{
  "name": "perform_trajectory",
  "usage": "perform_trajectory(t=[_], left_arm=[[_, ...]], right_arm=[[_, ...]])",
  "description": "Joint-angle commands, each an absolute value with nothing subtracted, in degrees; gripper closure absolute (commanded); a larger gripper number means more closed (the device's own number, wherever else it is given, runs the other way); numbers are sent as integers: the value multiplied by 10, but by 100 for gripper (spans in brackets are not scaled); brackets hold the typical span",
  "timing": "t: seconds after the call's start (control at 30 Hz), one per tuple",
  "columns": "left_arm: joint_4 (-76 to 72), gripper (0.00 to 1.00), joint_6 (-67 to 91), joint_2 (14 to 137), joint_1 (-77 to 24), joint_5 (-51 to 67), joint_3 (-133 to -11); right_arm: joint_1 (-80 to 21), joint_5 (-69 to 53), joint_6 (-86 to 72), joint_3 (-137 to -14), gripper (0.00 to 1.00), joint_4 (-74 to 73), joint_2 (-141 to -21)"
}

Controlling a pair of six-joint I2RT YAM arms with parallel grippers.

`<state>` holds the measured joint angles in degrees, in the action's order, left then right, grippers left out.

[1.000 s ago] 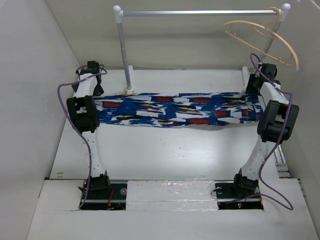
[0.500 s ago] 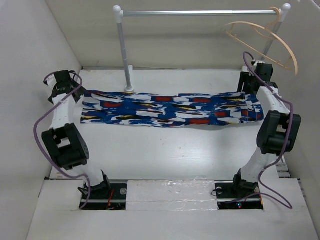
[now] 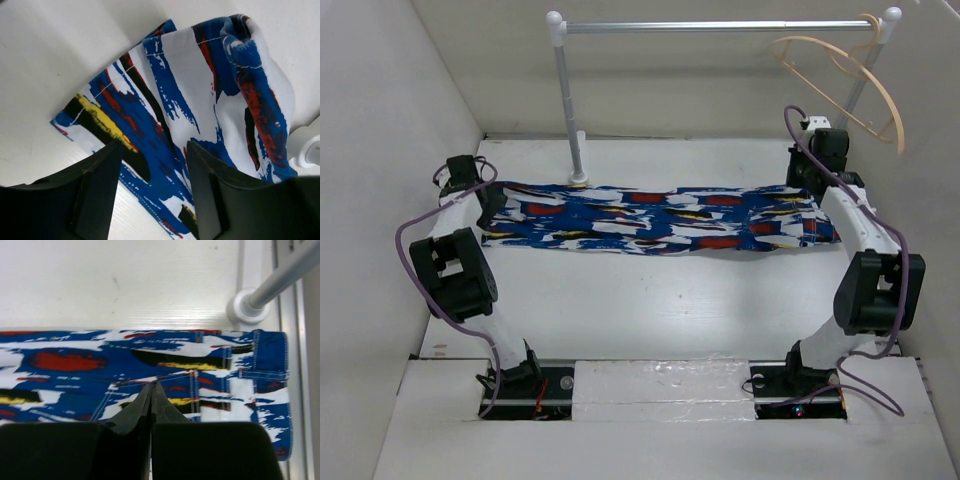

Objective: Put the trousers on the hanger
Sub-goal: Fold the trousers at the center of the board.

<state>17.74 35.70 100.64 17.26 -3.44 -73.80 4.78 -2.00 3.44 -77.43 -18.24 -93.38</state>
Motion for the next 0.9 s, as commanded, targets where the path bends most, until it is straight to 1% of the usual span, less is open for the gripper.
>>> perform_trajectory(t=[0.0,0.03,0.07,0.13,0.23,0.33,0.67,0.73,0.77,0.83,0.87], left_arm=[[142,49,374,1019,174,-3,-736],[147,48,372,1044,174,14,-748],[163,47,374,1077,174,15,-771],[161,47,374,1084,174,21,-773],[130,45,374,1089,174,40,-765],[113,46,377,1096,174,49,-761],[92,60,380,1122,174,54,-780],[94,69,378,1132,174,50,-786],[94,69,378,1136,174,51,-788],[93,77,379,1138,174,52,-788],[91,78,379,1137,174,54,-788]], right_arm=[[26,-40,21,-746,99,-135,-890],[10,-42,20,-739,94,-129,-878],[-1,-60,18,-729,91,-134,-874],[-17,-63,18,-723,89,-132,-869],[-53,-75,30,-716,88,-134,-860],[-85,-68,33,-697,87,-135,-849],[-196,-77,40,-628,88,-146,-826],[-221,-73,32,-618,88,-148,-823],[-228,-74,28,-614,89,-144,-820],[-247,-76,20,-606,89,-139,-818],[-255,-76,18,-606,89,-139,-820]])
